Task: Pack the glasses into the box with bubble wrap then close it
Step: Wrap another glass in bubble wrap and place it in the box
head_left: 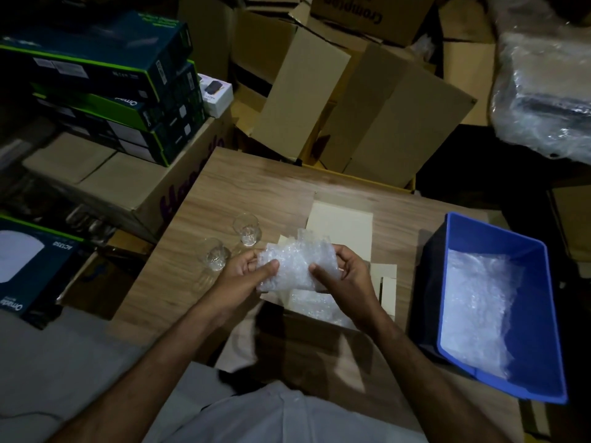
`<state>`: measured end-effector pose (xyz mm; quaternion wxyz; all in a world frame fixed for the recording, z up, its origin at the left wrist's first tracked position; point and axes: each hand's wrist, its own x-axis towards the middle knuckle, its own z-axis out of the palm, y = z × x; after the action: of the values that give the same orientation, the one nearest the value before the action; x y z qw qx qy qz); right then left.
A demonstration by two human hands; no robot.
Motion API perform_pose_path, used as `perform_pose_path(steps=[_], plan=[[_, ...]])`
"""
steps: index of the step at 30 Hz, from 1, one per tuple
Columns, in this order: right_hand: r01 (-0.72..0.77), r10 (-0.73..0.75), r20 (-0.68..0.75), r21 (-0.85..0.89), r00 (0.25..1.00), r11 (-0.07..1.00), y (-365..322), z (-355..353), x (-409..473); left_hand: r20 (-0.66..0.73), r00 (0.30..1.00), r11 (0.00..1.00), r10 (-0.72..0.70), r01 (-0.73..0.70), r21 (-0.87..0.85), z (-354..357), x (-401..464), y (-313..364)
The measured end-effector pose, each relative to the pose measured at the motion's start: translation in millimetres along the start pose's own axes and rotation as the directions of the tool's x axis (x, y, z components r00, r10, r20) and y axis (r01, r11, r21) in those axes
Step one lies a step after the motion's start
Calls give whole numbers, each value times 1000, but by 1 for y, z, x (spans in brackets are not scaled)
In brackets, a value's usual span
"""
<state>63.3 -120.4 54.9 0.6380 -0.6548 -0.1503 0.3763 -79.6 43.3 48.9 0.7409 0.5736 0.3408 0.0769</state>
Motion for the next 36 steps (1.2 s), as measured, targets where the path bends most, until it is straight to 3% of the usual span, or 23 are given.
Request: perform_pose_path(steps=[3,6,9,14,16,18,21,24,27,29,32,36], plan=[[-10,12,-84,25,996,1000,1,2,4,82,996,999,-32,31,7,-1,2,6],[-56,72,-124,127,990,990,6,11,7,49,998,996,-29,33,-79,-2,5,4],[-73,91,-69,226,993,971,12,26,9,47,999,989,-21,28,-146,-1,2,1],[-49,54,-30,149,998,988,21,37,28,105,986,987,-127,137,-86,-16,2,-3],[-38,40,-16,102,999,994,24,39,37,-9,990,989,-144,144,-34,-29,11,1],[-40,42,-18,82,999,996,24,41,46,-231,973,999,-25,34,35,-47,28,6],[-73,73,0,54,997,996,23,47,60,-375,901,919,217,-59,391,-79,67,9],[-105,104,25,34,994,994,23,51,73,-256,923,650,288,8,759,-101,110,5],[-108,107,38,22,993,994,19,54,81,-105,979,467,176,11,884,-102,136,1],[-106,104,59,29,993,994,17,57,85,-34,990,467,139,-35,883,-99,150,-5],[-75,75,51,-16,996,997,17,61,91,-50,992,555,116,-23,832,-96,160,-5],[-23,30,59,-109,998,994,16,58,95,5,990,596,140,-89,798,-95,163,-1]])
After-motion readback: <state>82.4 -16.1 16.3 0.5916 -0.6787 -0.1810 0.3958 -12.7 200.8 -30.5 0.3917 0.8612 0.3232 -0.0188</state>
